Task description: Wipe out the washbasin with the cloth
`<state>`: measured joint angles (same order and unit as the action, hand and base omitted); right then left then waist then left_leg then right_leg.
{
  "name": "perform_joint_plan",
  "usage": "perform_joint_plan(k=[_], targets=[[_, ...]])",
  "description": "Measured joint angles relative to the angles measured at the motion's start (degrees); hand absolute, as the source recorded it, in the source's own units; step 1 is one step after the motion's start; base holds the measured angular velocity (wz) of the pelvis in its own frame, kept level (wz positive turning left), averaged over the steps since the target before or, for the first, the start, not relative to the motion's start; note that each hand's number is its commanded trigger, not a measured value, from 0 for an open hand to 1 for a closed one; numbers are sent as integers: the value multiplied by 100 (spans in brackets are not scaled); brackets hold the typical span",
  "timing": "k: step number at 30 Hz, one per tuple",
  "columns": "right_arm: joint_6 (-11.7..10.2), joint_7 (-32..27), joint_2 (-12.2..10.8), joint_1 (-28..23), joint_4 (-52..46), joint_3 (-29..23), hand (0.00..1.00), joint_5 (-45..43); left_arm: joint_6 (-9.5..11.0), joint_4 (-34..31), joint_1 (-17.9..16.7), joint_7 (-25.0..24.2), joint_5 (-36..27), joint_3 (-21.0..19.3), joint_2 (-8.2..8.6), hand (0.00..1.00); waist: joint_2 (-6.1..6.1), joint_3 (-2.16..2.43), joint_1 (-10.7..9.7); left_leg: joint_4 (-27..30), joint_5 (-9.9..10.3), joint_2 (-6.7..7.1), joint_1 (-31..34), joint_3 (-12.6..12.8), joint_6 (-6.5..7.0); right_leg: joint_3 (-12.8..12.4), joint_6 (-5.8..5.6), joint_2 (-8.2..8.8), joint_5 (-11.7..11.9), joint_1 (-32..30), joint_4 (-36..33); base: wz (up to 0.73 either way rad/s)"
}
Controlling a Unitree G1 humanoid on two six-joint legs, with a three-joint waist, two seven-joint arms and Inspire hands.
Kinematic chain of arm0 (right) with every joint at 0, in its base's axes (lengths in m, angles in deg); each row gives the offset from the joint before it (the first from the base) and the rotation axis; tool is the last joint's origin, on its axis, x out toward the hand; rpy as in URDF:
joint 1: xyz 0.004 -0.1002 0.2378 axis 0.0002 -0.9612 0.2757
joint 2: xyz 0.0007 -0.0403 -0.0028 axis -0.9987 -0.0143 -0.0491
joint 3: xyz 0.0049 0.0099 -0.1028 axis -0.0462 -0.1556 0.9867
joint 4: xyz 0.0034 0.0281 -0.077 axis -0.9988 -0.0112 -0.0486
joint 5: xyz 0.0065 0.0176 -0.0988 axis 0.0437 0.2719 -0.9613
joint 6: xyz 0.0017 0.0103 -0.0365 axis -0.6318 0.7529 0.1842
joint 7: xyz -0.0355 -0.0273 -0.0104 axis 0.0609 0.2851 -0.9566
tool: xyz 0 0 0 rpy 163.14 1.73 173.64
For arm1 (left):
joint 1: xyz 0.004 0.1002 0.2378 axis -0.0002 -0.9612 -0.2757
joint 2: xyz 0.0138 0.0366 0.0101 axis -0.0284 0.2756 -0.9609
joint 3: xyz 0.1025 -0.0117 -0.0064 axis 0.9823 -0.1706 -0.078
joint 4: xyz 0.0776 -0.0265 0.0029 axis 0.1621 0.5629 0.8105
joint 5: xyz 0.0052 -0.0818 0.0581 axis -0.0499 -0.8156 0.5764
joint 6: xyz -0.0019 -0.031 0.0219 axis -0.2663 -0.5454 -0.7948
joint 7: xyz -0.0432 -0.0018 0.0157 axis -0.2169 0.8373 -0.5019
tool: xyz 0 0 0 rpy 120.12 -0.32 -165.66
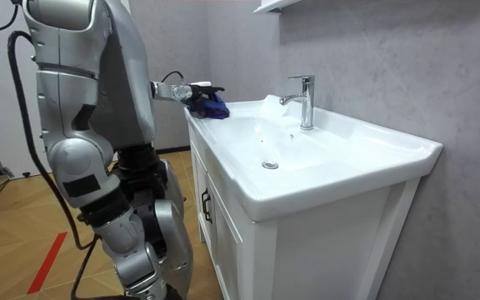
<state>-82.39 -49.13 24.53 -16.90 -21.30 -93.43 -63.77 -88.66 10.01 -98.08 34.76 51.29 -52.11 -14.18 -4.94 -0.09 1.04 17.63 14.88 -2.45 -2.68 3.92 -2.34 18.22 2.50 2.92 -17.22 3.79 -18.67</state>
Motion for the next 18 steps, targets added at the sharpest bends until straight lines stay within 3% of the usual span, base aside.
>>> perform_joint_plan(k=[8,18], targets=[[-7,-112,-10,37,1,12,0,13,87,-680,12,-48,-743,-14,-1,0,67,-21,74,-9,-3,15,10,-12,6,-38,-9,-12,4,6,55,2],[-39,-136,-17,136,-7,13,0,17,161,-1216,317,-159,-752,-15,-1,0,28,7,72,-16,-3,16,11,12,6,-53,-16,-14,10,12,101,0]])
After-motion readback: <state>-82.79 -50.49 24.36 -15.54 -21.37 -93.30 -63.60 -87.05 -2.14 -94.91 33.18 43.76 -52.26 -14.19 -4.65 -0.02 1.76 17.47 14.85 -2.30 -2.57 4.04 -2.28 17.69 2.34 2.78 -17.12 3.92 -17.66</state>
